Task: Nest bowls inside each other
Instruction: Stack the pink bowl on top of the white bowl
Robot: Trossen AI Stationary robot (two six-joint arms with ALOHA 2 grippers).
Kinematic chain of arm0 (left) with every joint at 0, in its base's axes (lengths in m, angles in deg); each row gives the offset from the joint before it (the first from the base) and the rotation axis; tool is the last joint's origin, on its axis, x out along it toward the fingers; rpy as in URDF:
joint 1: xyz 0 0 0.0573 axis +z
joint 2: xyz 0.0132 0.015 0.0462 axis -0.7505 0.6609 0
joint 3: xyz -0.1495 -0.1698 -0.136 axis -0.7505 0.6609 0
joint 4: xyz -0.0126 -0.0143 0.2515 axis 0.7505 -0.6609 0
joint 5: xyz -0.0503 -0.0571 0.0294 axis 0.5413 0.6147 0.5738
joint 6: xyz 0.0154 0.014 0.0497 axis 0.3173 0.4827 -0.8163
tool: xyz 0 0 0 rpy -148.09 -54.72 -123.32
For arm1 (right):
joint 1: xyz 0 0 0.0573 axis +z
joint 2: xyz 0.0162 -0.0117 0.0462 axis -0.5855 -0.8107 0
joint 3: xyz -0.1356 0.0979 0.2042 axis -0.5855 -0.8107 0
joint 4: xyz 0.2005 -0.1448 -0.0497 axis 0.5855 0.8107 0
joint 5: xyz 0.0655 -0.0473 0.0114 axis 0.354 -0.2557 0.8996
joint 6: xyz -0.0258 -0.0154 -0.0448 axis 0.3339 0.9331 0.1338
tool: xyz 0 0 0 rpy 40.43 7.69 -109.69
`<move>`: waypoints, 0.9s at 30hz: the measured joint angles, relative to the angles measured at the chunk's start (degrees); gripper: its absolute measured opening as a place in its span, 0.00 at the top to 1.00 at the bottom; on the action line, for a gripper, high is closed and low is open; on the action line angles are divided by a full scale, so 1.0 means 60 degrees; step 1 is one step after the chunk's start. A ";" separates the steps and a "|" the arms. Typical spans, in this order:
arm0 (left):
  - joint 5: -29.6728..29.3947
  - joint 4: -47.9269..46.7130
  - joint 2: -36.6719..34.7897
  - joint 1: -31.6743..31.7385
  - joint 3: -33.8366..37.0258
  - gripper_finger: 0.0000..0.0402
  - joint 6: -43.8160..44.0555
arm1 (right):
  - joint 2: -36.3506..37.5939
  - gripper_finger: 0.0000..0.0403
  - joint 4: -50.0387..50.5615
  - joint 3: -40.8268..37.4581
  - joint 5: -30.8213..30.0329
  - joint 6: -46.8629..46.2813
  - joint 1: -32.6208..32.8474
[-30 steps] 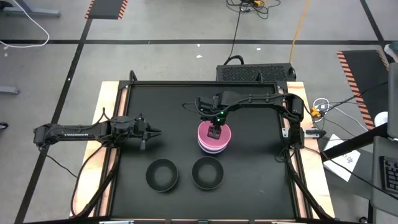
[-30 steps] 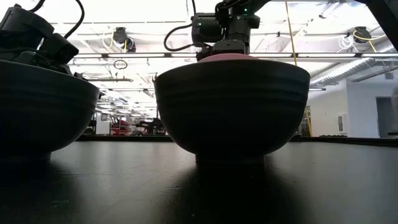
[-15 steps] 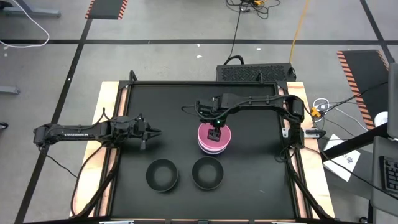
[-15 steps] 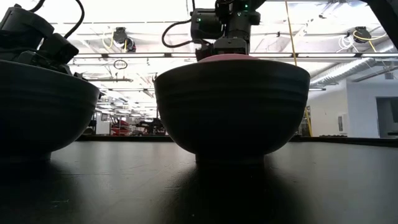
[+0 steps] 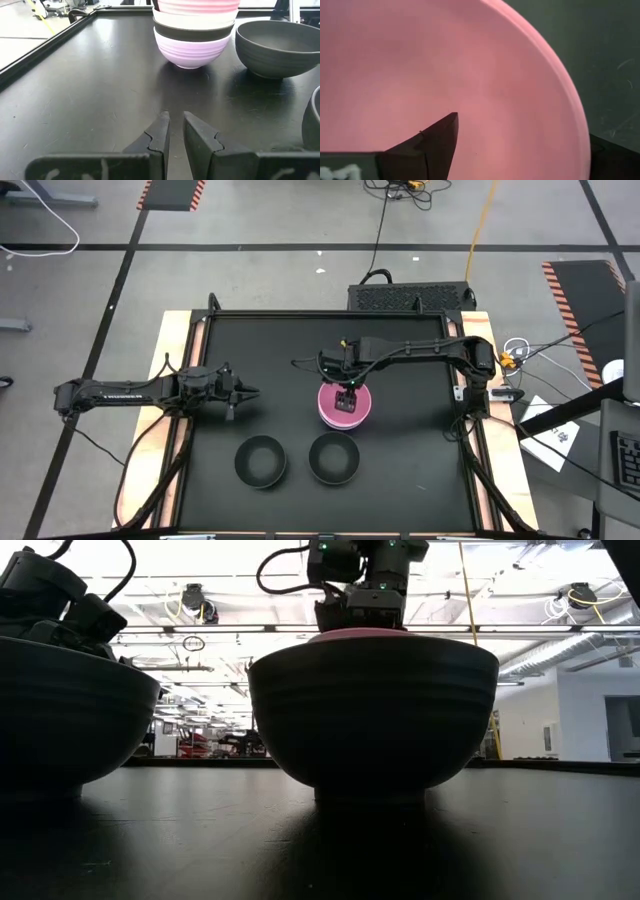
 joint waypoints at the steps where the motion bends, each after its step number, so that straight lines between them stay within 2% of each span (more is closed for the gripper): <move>1: 0.0003 0.0000 0.0000 0.0000 0.0000 0.86 -0.0003 | 0.0000 0.36 0.0003 0.0000 0.0011 0.0026 -0.0004; 13: 0.0011 0.0004 -0.0001 -0.0003 0.0000 0.86 0.0000 | 0.0016 0.36 0.0080 0.0015 0.0178 0.0505 -0.0531; 19: 0.0011 0.0004 0.0000 -0.0003 0.0000 0.86 -0.0043 | 0.0029 0.36 0.0076 0.0018 0.0752 0.0920 -0.0797; 22: 0.0011 0.0004 -0.0002 -0.0003 0.0000 0.86 -0.0112 | 0.0033 0.36 -0.0017 0.0021 0.1485 0.1096 -0.0946; 27: 0.0007 0.0004 -0.0003 -0.0003 0.0000 0.86 -0.0120 | 0.0033 0.36 -0.0050 0.0022 0.2123 0.1141 -0.1193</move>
